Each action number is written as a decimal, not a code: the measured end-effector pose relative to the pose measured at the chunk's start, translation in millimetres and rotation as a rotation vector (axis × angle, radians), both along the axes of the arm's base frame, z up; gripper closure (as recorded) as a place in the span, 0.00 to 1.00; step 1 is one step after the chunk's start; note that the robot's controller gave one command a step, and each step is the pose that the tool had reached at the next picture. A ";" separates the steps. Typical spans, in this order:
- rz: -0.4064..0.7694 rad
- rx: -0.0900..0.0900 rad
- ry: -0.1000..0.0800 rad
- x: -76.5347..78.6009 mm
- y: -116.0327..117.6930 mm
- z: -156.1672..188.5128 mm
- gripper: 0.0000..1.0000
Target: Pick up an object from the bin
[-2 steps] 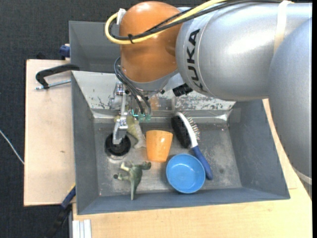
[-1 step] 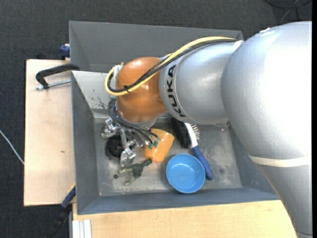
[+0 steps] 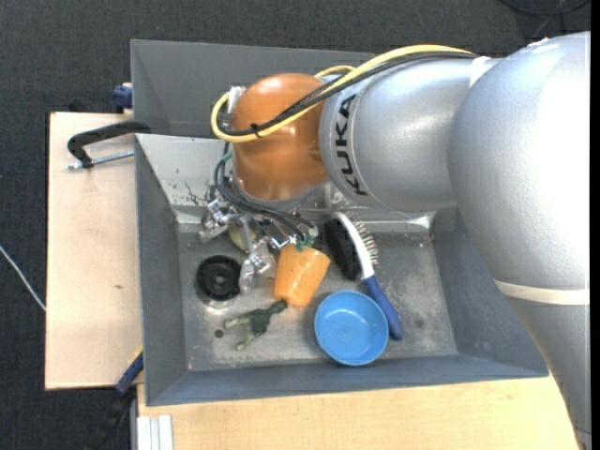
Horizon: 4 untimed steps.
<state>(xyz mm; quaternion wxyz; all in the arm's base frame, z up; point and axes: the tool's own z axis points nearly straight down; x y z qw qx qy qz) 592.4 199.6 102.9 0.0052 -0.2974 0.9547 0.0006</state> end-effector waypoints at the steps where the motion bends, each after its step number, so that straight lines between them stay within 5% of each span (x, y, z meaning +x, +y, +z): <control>1: 0.160 -0.007 0.013 -79.5 -98.8 -2.7 0.00; 2: 0.290 -0.001 0.003 -31.8 -119.3 -28.7 0.00; 3: 0.289 -0.002 0.003 -30.4 -117.4 -26.7 0.00; 4: 0.288 -0.001 0.000 -29.6 -116.6 -25.8 1.00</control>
Offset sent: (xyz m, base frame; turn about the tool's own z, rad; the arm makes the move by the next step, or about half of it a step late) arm -0.0785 -0.0959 -0.0029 -0.1647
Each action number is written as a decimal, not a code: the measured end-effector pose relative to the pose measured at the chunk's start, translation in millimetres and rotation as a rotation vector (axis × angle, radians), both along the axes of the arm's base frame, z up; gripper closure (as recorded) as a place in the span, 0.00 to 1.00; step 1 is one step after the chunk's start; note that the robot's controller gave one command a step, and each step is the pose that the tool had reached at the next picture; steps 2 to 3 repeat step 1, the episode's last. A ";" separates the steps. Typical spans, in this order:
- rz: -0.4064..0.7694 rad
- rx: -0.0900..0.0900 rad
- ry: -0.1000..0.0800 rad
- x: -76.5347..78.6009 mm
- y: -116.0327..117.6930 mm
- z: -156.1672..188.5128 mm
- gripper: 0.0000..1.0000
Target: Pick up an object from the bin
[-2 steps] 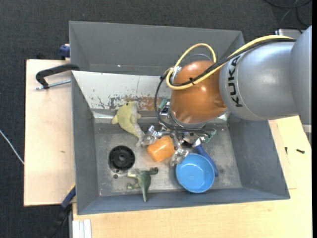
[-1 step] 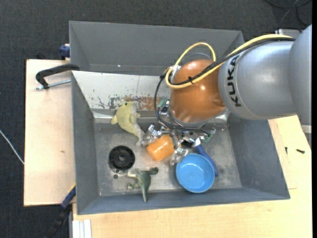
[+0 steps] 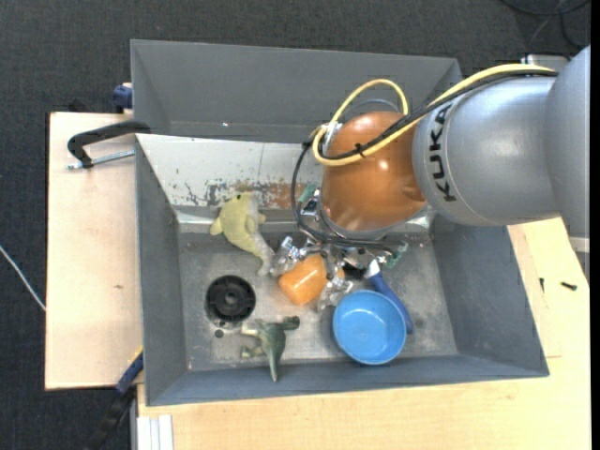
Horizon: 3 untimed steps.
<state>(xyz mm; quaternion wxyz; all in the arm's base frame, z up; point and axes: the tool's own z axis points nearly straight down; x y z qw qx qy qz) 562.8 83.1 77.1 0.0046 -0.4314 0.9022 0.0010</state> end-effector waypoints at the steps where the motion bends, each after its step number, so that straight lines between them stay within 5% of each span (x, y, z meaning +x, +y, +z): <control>1: -0.002 -0.002 -0.002 2.2 1.9 39.6 1.00; 3: -0.002 -0.002 -0.002 2.2 1.9 39.6 1.00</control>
Offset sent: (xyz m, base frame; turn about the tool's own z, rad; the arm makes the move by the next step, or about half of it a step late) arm 0.0000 0.0000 0.0361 0.0000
